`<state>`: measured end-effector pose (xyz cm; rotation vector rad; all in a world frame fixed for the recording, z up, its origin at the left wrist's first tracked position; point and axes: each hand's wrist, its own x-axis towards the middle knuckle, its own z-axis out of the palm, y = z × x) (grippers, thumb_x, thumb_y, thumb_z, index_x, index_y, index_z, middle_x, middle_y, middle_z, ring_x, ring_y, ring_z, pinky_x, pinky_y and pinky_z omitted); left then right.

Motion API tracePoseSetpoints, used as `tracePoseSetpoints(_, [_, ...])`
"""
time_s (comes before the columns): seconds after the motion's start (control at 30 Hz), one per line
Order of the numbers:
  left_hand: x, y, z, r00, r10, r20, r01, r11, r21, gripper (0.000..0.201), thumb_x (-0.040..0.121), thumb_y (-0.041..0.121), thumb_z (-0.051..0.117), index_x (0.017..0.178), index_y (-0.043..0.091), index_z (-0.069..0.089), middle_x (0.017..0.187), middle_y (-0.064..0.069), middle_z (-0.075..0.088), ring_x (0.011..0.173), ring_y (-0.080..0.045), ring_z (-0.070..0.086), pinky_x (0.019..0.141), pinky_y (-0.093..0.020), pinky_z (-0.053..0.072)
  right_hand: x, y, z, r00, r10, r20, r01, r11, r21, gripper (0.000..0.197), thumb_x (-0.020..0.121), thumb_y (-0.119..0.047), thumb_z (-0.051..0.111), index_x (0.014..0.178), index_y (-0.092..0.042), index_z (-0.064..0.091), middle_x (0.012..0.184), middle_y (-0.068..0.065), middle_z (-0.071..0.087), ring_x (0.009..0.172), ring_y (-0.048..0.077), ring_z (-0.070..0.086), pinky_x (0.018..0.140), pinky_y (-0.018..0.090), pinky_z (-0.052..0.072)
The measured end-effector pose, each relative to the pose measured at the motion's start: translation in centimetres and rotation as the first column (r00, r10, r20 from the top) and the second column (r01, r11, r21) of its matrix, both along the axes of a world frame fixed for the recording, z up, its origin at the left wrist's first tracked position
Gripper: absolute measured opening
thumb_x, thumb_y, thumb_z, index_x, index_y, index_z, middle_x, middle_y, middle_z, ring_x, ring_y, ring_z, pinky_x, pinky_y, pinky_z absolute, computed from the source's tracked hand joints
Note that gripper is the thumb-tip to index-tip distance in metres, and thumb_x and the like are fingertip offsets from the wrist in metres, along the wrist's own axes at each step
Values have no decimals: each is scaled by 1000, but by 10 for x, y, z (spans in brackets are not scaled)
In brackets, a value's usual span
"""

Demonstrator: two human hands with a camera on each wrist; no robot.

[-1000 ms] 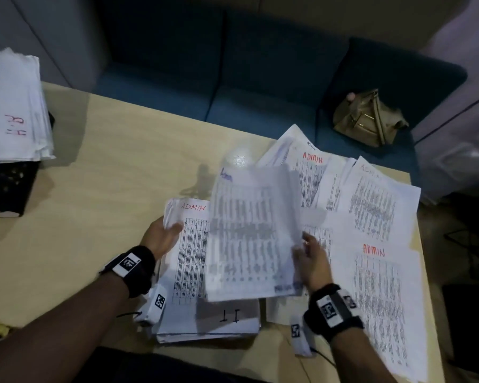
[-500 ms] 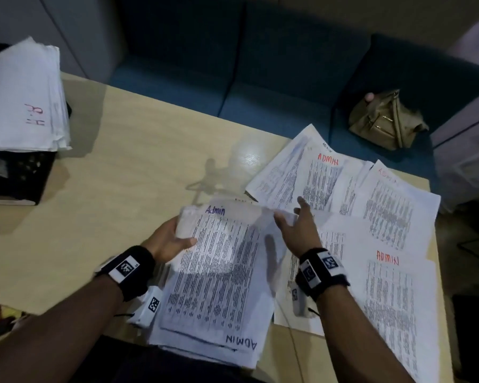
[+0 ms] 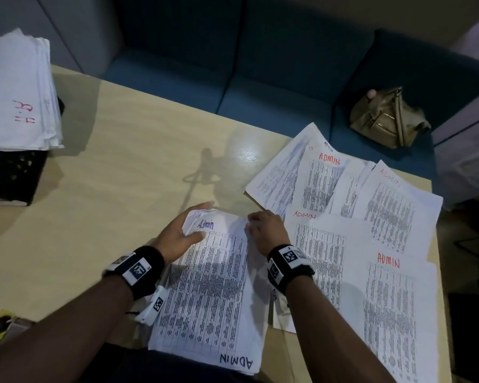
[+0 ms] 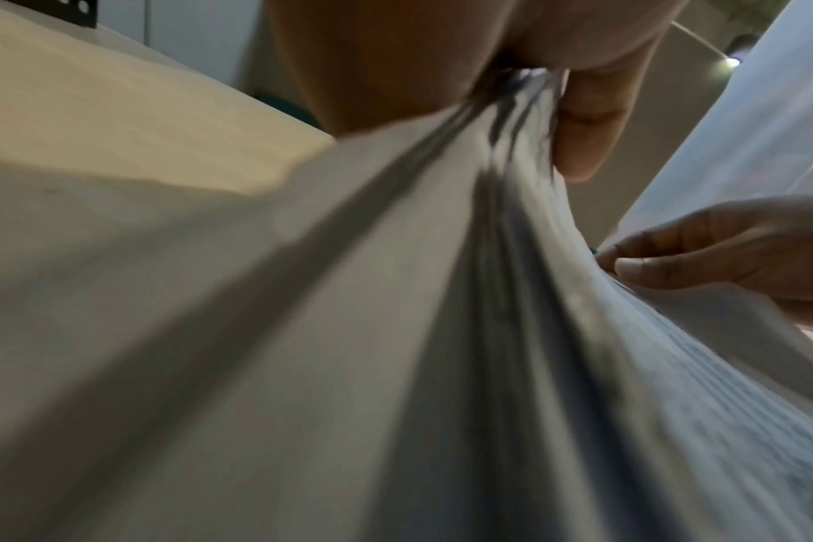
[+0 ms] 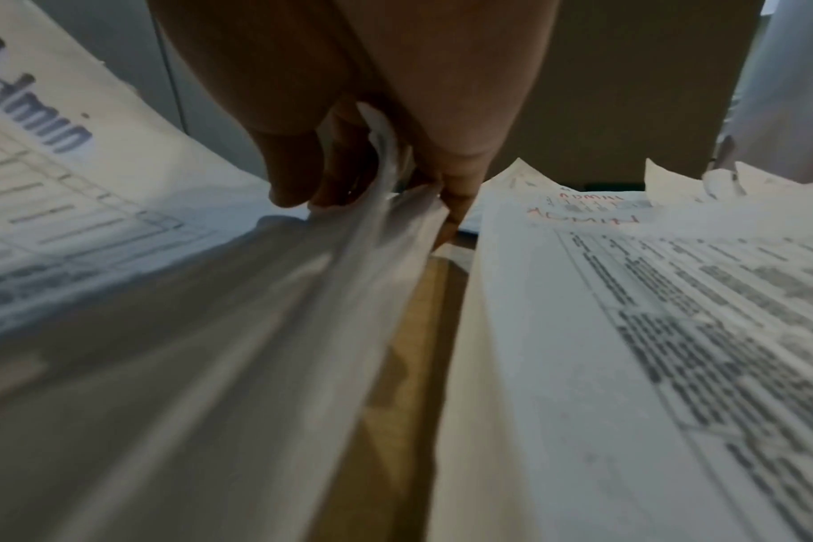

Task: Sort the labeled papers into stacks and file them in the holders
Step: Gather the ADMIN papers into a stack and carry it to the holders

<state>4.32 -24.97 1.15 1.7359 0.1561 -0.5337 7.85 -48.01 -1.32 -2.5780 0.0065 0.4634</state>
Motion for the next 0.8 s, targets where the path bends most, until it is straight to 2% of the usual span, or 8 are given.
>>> tracePoseSetpoints(0.17, [5, -8, 3, 1000, 10, -7, -10, 1000, 22, 47, 90, 4, 61, 115, 43, 56, 128, 22, 53, 123, -12, 49, 96, -24, 39, -1, 4, -2, 997, -80, 24, 75, 985, 154, 27, 87, -27, 64, 110, -15, 68, 113, 1, 63, 104, 17, 57, 88, 19, 37])
tracePoseSetpoints(0.27, [7, -7, 0, 999, -53, -7, 53, 998, 45, 46, 92, 10, 60, 119, 46, 55, 140, 15, 45, 127, -10, 44, 104, -31, 33, -1, 3, -3, 997, -80, 17, 74, 973, 219, 21, 88, -29, 63, 105, -18, 69, 109, -1, 64, 101, 14, 57, 91, 25, 42])
tracePoseSetpoints(0.37, [11, -6, -3, 999, 0, 50, -4, 997, 71, 33, 92, 9, 59, 99, 41, 58, 128, 12, 55, 112, -6, 53, 88, -19, 41, 0, -8, 5, 1000, -17, 9, 15, 977, 210, 27, 92, -35, 58, 112, -19, 67, 118, -1, 61, 110, 15, 52, 94, 28, 39])
tracePoseSetpoints(0.43, [10, -4, -6, 996, 33, 81, -38, 998, 57, 41, 91, 7, 61, 110, 43, 56, 127, 19, 55, 113, 3, 53, 91, -14, 40, 1, -29, 14, 982, -144, 122, 122, 977, 173, 28, 92, -36, 57, 113, -20, 67, 122, 2, 60, 112, 17, 50, 98, 35, 40])
tracePoseSetpoints(0.5, [2, 1, -15, 1000, -7, 15, 6, 998, 57, 50, 90, 11, 64, 129, 39, 48, 130, 17, 55, 112, 5, 55, 97, -22, 44, -2, -65, 21, 878, -403, 259, 399, 914, 71, 30, 89, -34, 62, 114, -20, 66, 127, 7, 57, 117, 24, 50, 101, 40, 41])
tracePoseSetpoints(0.6, [-12, 5, -28, 991, -46, -126, 73, 974, 215, 38, 91, 25, 63, 127, 29, 53, 119, 6, 64, 108, -13, 61, 101, -45, 46, -27, -124, 23, 636, -759, 140, 769, 605, -210, 54, 83, -36, 69, 129, -16, 50, 140, 17, 42, 128, 35, 40, 106, 51, 37])
tracePoseSetpoints(0.7, [-14, 4, -31, 991, -17, -135, 49, 970, 239, 36, 92, 24, 62, 126, 19, 57, 117, 1, 66, 105, -19, 62, 98, -41, 47, -58, -157, 17, 520, -854, -27, 806, 501, -316, 84, 79, -41, 73, 140, -4, 28, 143, 24, 33, 132, 40, 31, 106, 55, 30])
tracePoseSetpoints(0.8, [-10, 3, -30, 988, -40, -147, 80, 958, 276, 32, 91, 22, 63, 123, 22, 59, 116, 1, 67, 106, -20, 63, 96, -42, 48, -70, -162, 9, 473, -873, -119, 862, 486, -141, 79, 82, -28, 73, 141, -5, 27, 142, 24, 39, 128, 40, 42, 104, 50, 37])
